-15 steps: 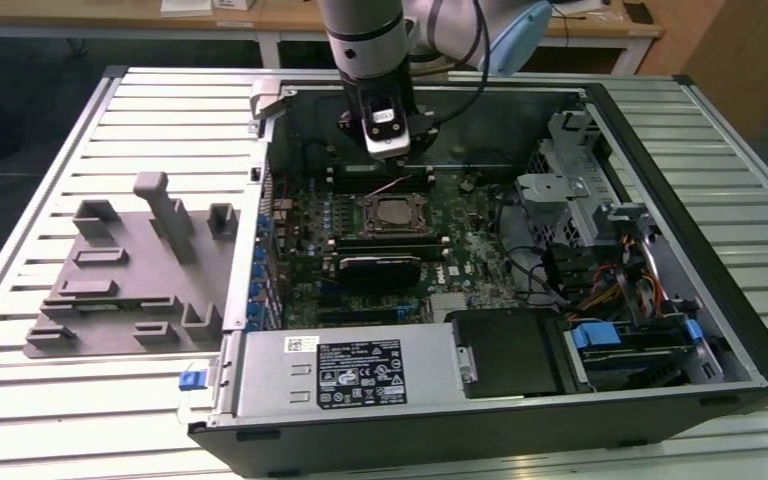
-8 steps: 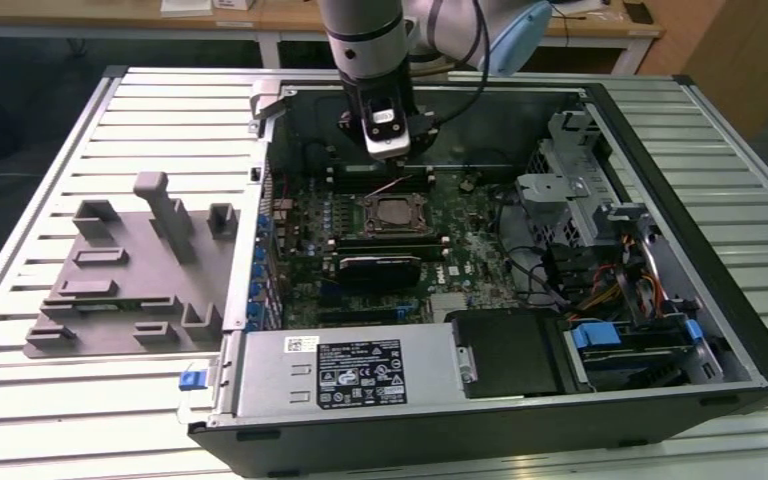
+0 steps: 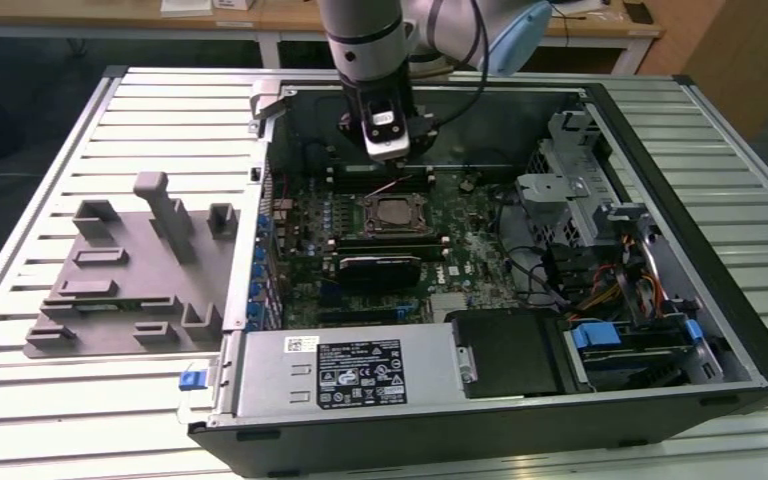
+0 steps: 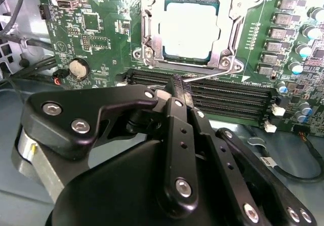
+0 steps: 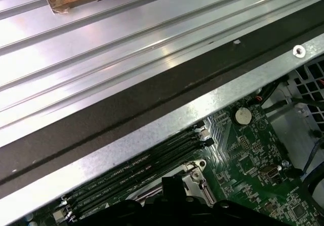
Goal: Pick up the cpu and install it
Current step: 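Install the first cpu locking lever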
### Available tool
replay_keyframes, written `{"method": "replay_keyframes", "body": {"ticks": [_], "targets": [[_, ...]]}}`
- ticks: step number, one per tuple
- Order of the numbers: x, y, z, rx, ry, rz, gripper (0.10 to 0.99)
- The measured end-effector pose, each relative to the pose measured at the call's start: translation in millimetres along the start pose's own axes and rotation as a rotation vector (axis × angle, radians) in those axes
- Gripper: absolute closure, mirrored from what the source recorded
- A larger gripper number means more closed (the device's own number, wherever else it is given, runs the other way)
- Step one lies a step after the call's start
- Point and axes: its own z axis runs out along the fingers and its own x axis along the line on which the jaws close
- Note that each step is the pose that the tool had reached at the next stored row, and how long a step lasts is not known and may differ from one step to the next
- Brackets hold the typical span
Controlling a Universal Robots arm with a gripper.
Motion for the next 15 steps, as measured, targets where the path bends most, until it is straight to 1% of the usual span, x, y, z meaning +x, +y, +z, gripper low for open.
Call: {"method": "replay_keyframes", "body": {"ticks": [3, 5, 8, 12, 14, 15], "targets": [[0.6, -0.1, 2.1, 0.001, -0.0031, -0.001, 0.976], [1.2, -0.6, 3.6, -0.001, -0.0074, -0.001, 0.976], [2.4, -1.4, 5.3, -0.006, -0.0176, -0.002, 0.976], [4.7, -2.7, 7.4, -0.016, -0.0346, -0.003, 0.976], [5.4, -3.2, 8.1, -0.017, -0.0373, -0.004, 0.976], [8.9, -3.4, 13.4, -0.019, -0.0461, -0.005, 0.976]]}}
